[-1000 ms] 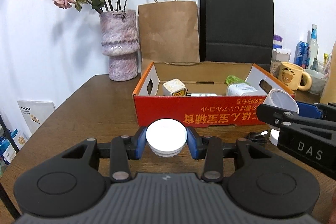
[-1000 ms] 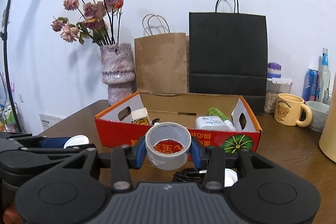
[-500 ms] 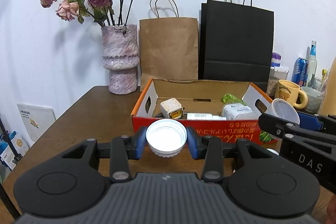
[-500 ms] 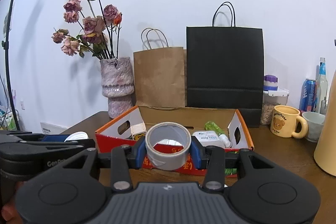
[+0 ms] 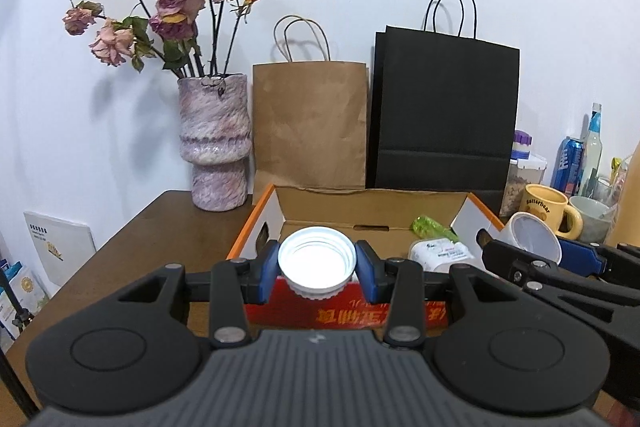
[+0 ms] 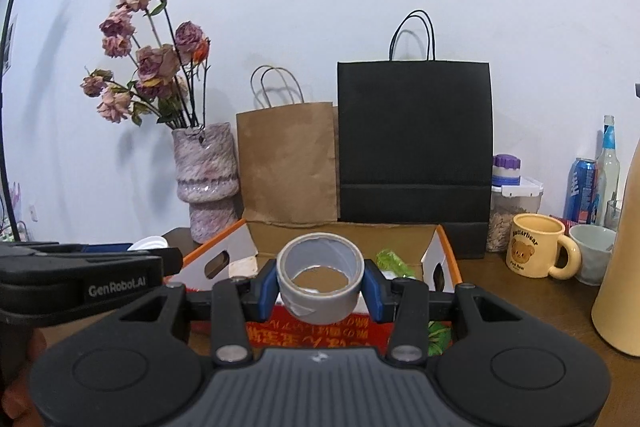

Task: Organize rigid objects
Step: 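Carry the tape roll with the right tool while the left tool carries the lid to the box, then open the right tool to drop the tape roll while the left tool releases the lid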

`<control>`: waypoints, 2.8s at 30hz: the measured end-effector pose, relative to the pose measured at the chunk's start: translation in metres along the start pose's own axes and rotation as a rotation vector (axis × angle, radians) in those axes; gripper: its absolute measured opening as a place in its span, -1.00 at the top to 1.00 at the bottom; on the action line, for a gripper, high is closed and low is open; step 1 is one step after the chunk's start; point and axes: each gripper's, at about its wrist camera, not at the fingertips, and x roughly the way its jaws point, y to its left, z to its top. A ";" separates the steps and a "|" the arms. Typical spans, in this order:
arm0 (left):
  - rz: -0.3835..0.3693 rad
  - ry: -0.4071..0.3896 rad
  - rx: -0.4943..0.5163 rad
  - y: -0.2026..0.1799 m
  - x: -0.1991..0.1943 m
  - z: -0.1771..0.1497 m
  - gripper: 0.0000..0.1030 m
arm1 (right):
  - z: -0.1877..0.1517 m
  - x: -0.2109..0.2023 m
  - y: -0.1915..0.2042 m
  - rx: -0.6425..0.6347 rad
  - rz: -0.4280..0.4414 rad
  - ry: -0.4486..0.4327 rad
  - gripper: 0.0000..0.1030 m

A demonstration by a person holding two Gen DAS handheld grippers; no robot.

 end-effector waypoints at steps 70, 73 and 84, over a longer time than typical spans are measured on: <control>0.080 0.101 0.038 -0.010 0.185 0.030 0.20 | 0.018 0.190 -0.041 -0.052 -0.028 0.124 0.18; 0.079 0.101 0.038 -0.010 0.185 0.031 0.19 | 0.018 0.191 -0.042 -0.052 -0.026 0.131 0.17; 0.094 0.084 0.044 -0.008 0.183 0.031 -0.79 | 0.019 0.185 -0.054 0.000 -0.038 0.099 -0.88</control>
